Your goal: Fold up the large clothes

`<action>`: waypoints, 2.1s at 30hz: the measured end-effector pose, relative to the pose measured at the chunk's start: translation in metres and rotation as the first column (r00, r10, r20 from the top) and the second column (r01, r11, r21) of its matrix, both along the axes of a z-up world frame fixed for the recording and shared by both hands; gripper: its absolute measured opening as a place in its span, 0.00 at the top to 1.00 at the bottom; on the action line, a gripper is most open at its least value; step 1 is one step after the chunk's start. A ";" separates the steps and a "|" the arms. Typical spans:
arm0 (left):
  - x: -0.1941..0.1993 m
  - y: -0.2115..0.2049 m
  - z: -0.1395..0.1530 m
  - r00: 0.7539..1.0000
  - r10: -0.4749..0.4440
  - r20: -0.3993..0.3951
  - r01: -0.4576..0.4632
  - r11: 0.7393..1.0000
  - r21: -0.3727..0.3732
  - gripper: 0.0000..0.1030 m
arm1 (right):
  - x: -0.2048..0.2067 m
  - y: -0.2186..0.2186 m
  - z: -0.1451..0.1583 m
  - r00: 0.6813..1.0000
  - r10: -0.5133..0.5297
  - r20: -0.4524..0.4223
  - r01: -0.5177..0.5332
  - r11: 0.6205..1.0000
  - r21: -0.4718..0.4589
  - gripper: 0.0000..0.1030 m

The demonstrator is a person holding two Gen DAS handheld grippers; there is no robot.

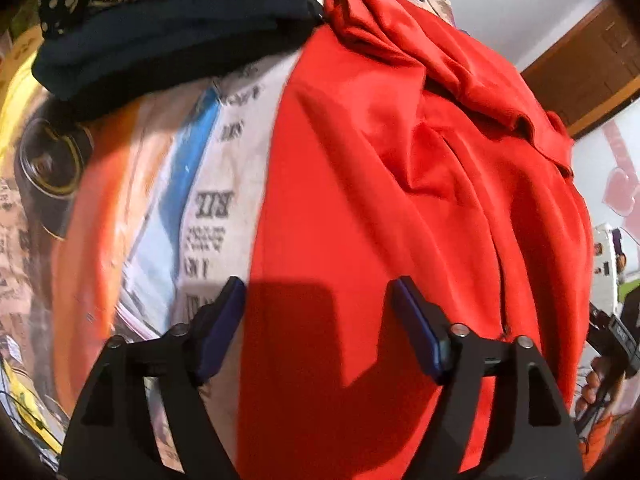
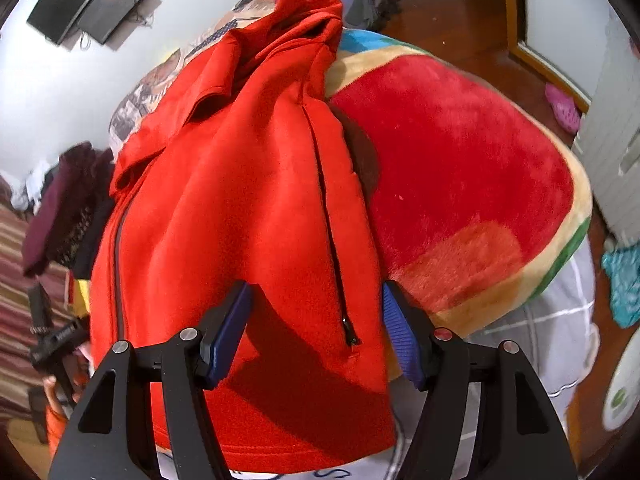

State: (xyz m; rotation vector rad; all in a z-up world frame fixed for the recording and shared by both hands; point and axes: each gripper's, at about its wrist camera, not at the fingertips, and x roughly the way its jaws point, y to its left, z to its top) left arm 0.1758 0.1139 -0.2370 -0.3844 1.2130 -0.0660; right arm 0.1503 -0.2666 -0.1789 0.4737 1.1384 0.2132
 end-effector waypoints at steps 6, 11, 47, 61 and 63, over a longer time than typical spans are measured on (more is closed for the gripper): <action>-0.018 -0.017 0.005 0.998 -0.062 0.017 0.062 0.998 -0.010 0.28 | -0.007 0.004 0.002 1.000 -0.002 0.019 0.002 1.000 0.021 0.55; -0.024 -0.025 0.025 0.993 -0.103 0.059 0.102 0.995 0.006 0.84 | -0.007 0.001 0.006 0.999 -0.026 0.044 0.023 0.997 0.072 0.83; 0.229 -0.030 0.157 0.890 -0.017 0.456 -0.071 0.982 0.174 0.98 | 0.202 -0.002 0.109 0.914 -0.023 0.406 0.029 1.000 -0.009 0.90; 0.289 -0.044 0.113 0.942 -0.044 0.331 -0.034 0.974 0.225 0.81 | 0.241 0.008 0.095 0.949 0.057 0.309 -0.018 0.992 -0.127 0.81; 0.284 -0.048 0.120 0.933 -0.053 0.355 -0.036 0.970 0.239 0.53 | 0.235 0.014 0.102 0.941 0.091 0.326 -0.033 0.983 -0.180 0.80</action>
